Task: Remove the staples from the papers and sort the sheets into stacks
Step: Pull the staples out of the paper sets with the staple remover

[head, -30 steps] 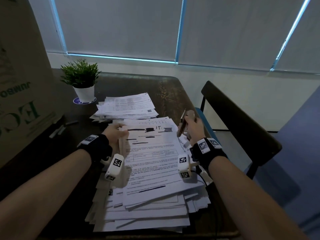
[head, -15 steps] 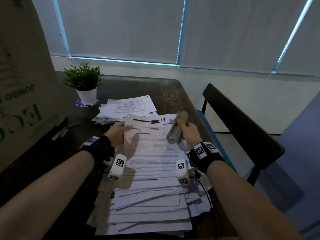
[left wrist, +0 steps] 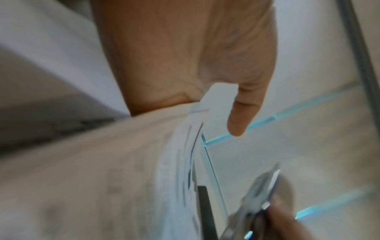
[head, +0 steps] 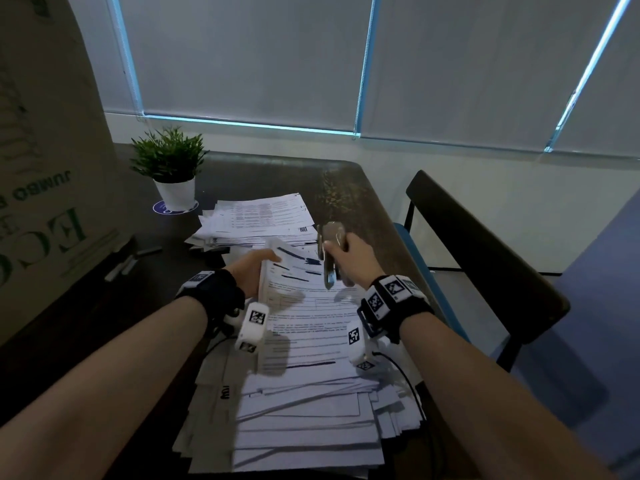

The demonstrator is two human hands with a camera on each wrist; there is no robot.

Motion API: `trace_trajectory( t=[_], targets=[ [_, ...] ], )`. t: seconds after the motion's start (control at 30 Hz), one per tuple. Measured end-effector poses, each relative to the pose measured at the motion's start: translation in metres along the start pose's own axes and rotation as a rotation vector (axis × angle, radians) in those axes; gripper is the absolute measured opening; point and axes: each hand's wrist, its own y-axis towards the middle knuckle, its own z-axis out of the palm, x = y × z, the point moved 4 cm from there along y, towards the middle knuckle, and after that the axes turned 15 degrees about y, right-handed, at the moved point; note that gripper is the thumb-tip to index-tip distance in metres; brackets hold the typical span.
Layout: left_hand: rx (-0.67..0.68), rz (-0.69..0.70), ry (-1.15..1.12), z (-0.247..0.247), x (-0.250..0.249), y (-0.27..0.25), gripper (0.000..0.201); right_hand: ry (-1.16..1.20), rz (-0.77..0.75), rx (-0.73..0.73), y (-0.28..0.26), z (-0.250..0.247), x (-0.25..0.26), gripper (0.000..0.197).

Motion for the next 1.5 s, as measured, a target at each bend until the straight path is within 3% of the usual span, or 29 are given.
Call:
trace_trajectory(
  t=[0.13,0.23,0.37,0.43,0.5,0.6,0.67,0.73,0.83,0.9,0.93,1.13,1.27,1.4,1.5],
  targets=[
    [-0.197,-0.092,0.034,0.005,-0.003,0.012,0.012,-0.238,0.051,0.051,-0.003,0.018,0.001,0.051],
    [-0.337,-0.147,0.237,-0.005,0.004,0.030,0.020,-0.273,0.089,0.067,-0.003,0.021,-0.003,0.046],
    [-0.176,-0.291,0.402,-0.001,0.008,0.022,0.005,-0.303,0.018,0.165,-0.003,0.018,-0.006,0.049],
    [-0.088,-0.292,0.462,-0.001,0.008,0.016,0.014,-0.353,0.005,0.267,-0.005,0.020,-0.006,0.053],
    [-0.032,-0.261,0.369,-0.001,0.009,0.016,0.025,-0.397,0.010,0.346,-0.008,0.026,-0.008,0.052],
    [-0.052,-0.222,0.273,0.003,0.005,0.018,0.030,-0.375,0.011,0.340,-0.012,0.029,-0.010,0.049],
    [-0.087,-0.229,0.331,0.002,0.007,0.025,0.055,-0.387,0.007,0.351,-0.013,0.029,-0.011,0.050],
    [-0.113,-0.223,0.305,-0.010,0.019,0.054,0.049,-0.393,0.011,0.362,-0.014,0.027,-0.012,0.055],
    [-0.171,-0.227,0.384,-0.004,0.015,0.053,0.075,-0.381,0.007,0.350,-0.014,0.026,-0.012,0.055],
    [-0.279,-0.166,0.488,-0.005,0.016,0.055,0.047,-0.368,-0.010,0.347,-0.017,0.027,-0.011,0.052],
    [-0.319,-0.147,0.514,-0.003,0.015,0.050,0.042,-0.360,-0.022,0.346,-0.018,0.027,-0.011,0.049],
    [-0.325,-0.116,0.364,0.005,0.021,0.039,0.033,-0.413,-0.033,0.337,-0.021,0.038,-0.009,0.030],
    [-0.310,-0.137,0.337,0.000,0.026,0.045,0.036,-0.429,-0.027,0.322,-0.019,0.049,-0.011,0.021],
    [-0.285,-0.174,0.341,-0.019,0.045,0.077,0.054,-0.517,-0.024,0.303,-0.016,0.059,-0.017,0.050],
    [-0.323,-0.145,0.371,-0.005,0.028,0.054,0.046,-0.562,-0.030,0.255,-0.014,0.062,-0.018,0.045]
  ],
)
